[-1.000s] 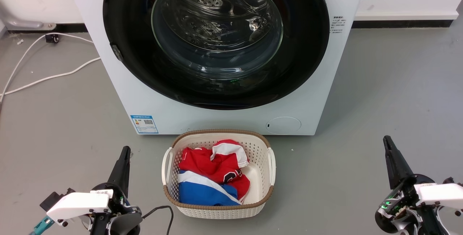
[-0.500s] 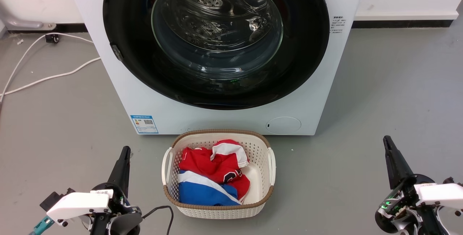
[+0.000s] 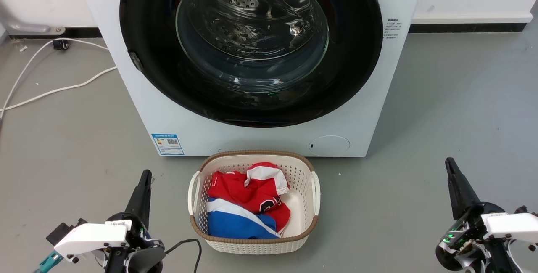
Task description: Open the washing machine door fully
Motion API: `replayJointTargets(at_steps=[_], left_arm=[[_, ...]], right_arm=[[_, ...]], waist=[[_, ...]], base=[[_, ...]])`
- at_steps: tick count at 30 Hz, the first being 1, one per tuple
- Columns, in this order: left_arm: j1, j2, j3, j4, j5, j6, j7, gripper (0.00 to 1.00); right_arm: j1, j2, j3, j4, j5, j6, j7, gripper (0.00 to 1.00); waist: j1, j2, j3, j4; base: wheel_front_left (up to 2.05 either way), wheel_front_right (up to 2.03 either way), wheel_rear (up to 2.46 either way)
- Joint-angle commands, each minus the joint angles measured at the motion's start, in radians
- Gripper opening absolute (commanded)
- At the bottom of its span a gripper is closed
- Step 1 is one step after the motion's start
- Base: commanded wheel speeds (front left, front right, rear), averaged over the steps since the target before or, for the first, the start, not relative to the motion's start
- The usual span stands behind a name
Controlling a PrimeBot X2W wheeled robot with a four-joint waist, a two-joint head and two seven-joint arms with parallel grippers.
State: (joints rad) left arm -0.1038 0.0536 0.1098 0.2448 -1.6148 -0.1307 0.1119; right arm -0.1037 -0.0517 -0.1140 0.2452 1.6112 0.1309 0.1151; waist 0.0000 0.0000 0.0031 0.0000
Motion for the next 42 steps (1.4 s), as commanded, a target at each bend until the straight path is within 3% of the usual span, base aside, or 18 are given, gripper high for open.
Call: replayJointTargets(at_steps=[1, 3, 4, 20, 33, 42], left_arm=[[-0.010, -0.001, 0.004, 0.001, 0.000, 0.000, 0.003, 0.00], [-0.010, -0.001, 0.004, 0.001, 0.000, 0.000, 0.004, 0.00], [0.000, 0.000, 0.000, 0.000, 0.000, 0.000, 0.000, 1.00], [0.040, -0.003, 0.008, 0.020, 0.070, 0.000, -0.070, 1.00], [0.043, -0.003, 0.091, 0.014, 0.233, 0.000, -0.126, 1.00], [0.056, -0.003, 0.117, -0.069, 0.416, 0.004, -0.160, 1.00]], right_arm=[[-0.010, 0.003, 0.000, 0.001, 0.003, 0.000, 0.001, 0.00], [-0.010, 0.003, 0.000, 0.001, 0.004, 0.000, 0.001, 0.00], [0.000, 0.000, 0.000, 0.000, 0.000, 0.000, 0.000, 1.00], [0.043, 0.001, 0.016, -0.004, -0.098, 0.000, -0.071, 1.00], [0.043, 0.001, 0.016, -0.050, -0.370, 0.000, -0.127, 1.00], [0.046, 0.001, 0.022, -0.103, -0.587, 0.000, -0.162, 1.00]], waist=[[0.0000, 0.0000, 0.000, 0.000], [0.0000, 0.0000, 0.000, 0.000], [0.0000, 0.0000, 0.000, 0.000], [0.0000, 0.0000, 0.002, 0.000], [0.0000, 0.0000, 0.004, 0.003], [0.0000, 0.0000, 0.009, 0.006]], base=[[0.00, 0.00, 0.00], [0.00, 0.00, 0.00], [0.00, 0.00, 0.00], [0.00, 0.00, 0.00], [0.00, 0.00, 0.00], [0.00, 0.00, 0.00]])
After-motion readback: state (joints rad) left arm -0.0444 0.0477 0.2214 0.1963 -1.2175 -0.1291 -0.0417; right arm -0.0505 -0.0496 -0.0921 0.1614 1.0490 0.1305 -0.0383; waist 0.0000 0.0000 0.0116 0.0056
